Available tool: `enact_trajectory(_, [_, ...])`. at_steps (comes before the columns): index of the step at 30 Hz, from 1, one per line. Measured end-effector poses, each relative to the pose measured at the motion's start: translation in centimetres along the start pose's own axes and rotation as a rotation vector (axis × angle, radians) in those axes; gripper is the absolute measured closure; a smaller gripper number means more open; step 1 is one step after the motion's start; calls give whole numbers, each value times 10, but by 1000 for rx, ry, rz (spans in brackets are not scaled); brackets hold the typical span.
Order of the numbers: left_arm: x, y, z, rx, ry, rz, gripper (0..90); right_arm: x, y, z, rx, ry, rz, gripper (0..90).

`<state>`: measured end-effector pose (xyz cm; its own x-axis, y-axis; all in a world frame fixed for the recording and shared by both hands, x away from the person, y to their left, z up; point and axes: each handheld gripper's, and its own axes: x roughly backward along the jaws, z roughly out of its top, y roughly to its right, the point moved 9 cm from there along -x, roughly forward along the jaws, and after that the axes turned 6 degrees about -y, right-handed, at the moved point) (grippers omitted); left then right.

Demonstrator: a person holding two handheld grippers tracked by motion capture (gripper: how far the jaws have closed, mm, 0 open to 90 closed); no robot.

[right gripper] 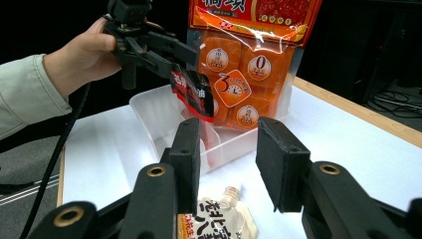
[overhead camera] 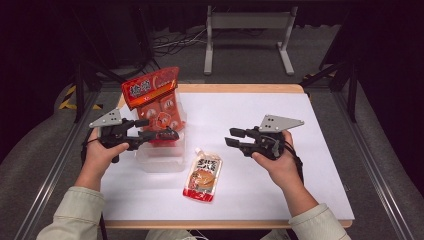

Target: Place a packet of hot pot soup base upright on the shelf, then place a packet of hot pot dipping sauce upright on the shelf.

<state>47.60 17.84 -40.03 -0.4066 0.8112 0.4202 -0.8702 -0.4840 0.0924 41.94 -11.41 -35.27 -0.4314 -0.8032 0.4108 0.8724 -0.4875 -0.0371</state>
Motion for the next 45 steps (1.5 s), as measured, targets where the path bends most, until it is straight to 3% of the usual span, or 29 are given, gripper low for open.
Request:
enact_trajectory(5, [6, 4, 6, -8, 32, 19, 201, -1, 0, -1, -1, -5, 0, 621])
enact_trajectory(15, [21, 35, 17, -36, 75, 32, 150, -2, 3, -6, -49, -20, -2, 541])
enact_trajectory(19, [27, 44, 16, -47, 63, 55, 143, -5, 3, -11, -56, -41, -4, 524])
enact_trajectory(25, [28, 52, 14, -35, 21, 47, 126, -10, 3, -17, -59, -70, -1, 482])
enact_trajectory(31, [34, 56, 7, -29, -53, 50, 121, -20, 4, -26, -89, -110, 14, 388])
enact_trajectory(38, [42, 59, 3, -12, -79, 53, 117, -31, 6, -35, -90, -147, 0, 384])
enact_trajectory(41, [44, 65, 0, -23, -91, 34, 104, -45, 6, -44, -96, -200, 8, 396])
enact_trajectory(45, [48, 69, -1, -20, -93, 40, 104, -57, 6, -52, -96, -257, 6, 394])
